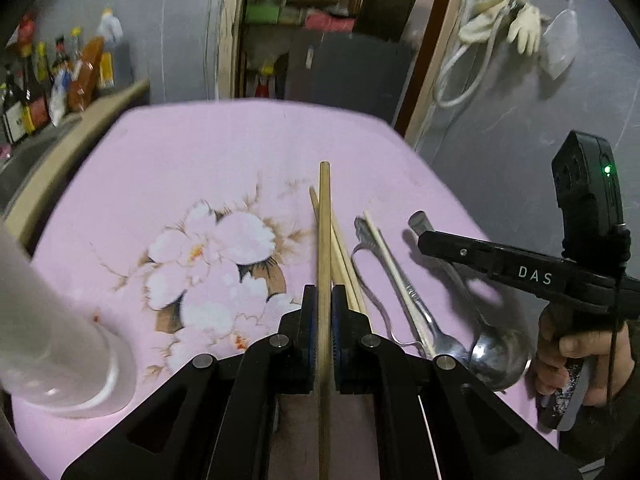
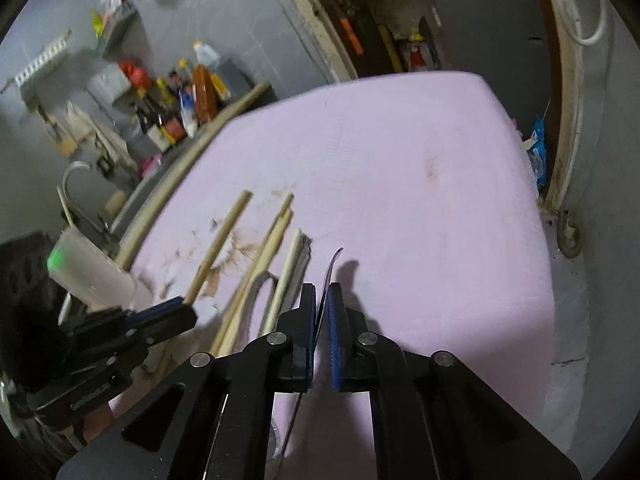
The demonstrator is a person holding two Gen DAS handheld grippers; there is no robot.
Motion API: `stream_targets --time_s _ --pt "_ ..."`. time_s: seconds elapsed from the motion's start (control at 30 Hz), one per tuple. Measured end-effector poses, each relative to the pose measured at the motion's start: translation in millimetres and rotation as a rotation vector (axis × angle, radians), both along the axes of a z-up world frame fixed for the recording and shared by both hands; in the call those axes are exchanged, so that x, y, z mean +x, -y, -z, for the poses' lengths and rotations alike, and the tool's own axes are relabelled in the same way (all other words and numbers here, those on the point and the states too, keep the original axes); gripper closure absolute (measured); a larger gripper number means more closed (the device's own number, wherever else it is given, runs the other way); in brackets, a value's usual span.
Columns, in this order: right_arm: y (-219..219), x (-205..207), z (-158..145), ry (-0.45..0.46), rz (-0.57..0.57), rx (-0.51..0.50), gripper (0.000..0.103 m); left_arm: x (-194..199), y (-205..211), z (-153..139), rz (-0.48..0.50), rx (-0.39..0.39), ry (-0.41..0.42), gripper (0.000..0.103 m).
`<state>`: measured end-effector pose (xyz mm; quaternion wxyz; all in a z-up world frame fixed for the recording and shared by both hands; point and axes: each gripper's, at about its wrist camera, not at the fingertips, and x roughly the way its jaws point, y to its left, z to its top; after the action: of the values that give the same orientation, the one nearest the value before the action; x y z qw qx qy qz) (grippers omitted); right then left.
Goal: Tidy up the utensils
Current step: 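Grasp a wooden chopstick with the left tool while the right tool grasps a metal spoon and fork, then lift the held chopstick and cutlery and carry them over the holder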
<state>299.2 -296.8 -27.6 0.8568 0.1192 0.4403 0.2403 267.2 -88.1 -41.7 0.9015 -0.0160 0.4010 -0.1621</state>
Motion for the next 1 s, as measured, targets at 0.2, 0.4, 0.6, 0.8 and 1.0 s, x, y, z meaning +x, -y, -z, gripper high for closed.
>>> stream_targets --time_s 0.2,0.4,0.6,0.8,1.0 --pt "-1.9 -51.7 -27.0 0.243 0.044 0.012 0.100 -38.6 -17.2 -16.7 -0.021 -0.056 0.170 0.099" --pt "-14.5 -107.4 -44.7 0.488 0.066 -0.063 0.101 -71.7 -20.1 -34.4 0.010 -0.130 0.347 0.099" --pt "-42.1 -138.5 -57.7 0.661 0.055 -0.154 0.101 -84.3 -20.5 -51.7 0.019 -0.150 0.438 0.099" --pt "-58.1 -144.3 -59.3 0.710 0.049 -0.195 0.101 -92.5 -29.5 -58.5 -0.008 -0.186 0.459 0.099" --pt "-56.0 -152.9 -58.0 0.705 0.056 -0.189 0.101 -103.1 -41.7 -62.1 -0.029 -0.212 0.474 0.099"
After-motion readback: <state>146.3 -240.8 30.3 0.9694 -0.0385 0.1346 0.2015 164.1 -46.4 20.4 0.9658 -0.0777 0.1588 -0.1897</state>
